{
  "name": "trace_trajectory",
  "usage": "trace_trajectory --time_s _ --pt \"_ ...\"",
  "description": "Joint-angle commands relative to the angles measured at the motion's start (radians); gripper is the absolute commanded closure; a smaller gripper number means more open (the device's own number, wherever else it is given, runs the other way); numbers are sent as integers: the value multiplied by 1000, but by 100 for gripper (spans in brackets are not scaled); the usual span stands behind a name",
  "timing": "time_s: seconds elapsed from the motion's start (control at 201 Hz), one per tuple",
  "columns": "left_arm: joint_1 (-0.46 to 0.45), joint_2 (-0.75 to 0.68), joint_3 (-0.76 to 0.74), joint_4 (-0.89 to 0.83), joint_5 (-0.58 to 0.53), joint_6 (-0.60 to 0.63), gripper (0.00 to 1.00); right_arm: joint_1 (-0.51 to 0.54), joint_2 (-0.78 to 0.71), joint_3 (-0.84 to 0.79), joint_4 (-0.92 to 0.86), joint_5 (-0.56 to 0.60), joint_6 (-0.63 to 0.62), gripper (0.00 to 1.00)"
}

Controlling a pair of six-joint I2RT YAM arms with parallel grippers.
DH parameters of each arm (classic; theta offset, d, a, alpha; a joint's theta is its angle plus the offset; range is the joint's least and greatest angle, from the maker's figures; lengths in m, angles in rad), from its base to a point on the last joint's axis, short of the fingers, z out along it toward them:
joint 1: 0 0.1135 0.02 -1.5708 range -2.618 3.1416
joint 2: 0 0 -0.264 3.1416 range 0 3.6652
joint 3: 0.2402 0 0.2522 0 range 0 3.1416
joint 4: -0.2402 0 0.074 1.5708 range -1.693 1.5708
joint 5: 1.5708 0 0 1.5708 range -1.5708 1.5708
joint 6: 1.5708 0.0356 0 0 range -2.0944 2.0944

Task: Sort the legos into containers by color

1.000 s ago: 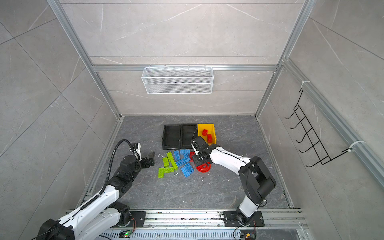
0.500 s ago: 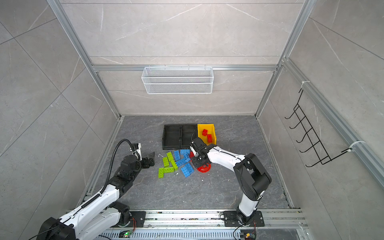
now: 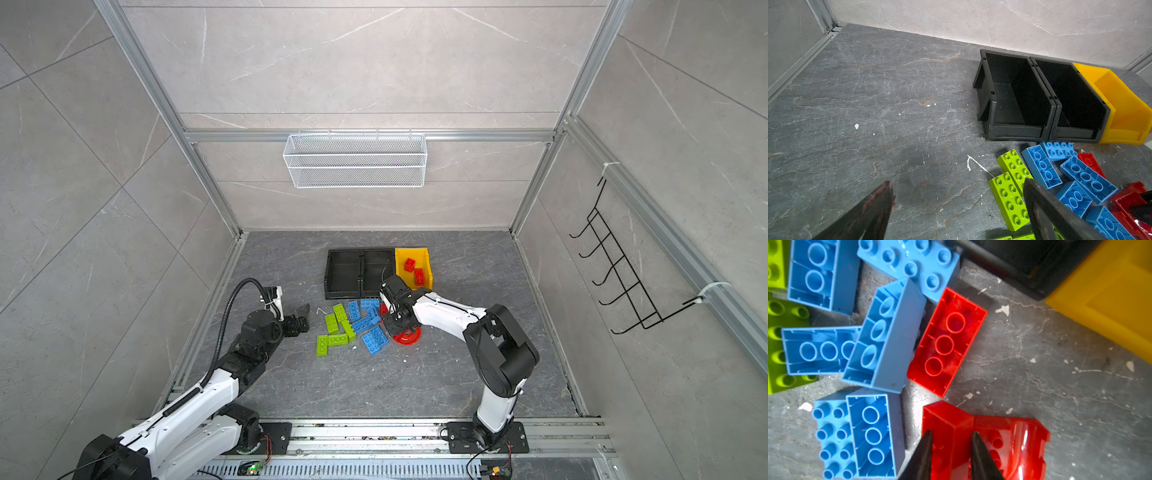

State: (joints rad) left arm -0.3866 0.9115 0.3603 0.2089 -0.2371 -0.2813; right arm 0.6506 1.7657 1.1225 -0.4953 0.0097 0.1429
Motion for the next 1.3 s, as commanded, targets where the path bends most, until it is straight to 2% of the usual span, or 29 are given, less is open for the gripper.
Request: trace_trajectory --time_s 0.0,0.448,0.652,0.747,0.807,0.871,0.981,1.115,1.295 --pt "1 -8 25 26 -15 1 1 1 -3 13 -1 32 24 73" --pt "2 -17 22 23 -15 -1 1 -7 -101 58 -62 129 44 77" --pt "1 -20 22 21 -14 -1 1 -63 -120 126 -67 105 27 77" --pt "1 -22 22 21 -14 -3 1 -121 -122 152 -37 38 27 77" --pt "0 -22 22 21 -13 -4 0 -132 -104 174 -42 17 14 73" --pt "1 -23 22 20 -14 -1 1 -132 -81 189 -61 -20 -2 63" --pt "1 -26 23 20 -14 -1 1 -119 -66 157 -56 -86 -17 58" --pt "1 -21 23 23 -14 -1 1 -102 -60 99 -31 -104 0 53" --pt "1 -8 23 28 -12 -4 1 -97 -28 54 21 -134 22 52"
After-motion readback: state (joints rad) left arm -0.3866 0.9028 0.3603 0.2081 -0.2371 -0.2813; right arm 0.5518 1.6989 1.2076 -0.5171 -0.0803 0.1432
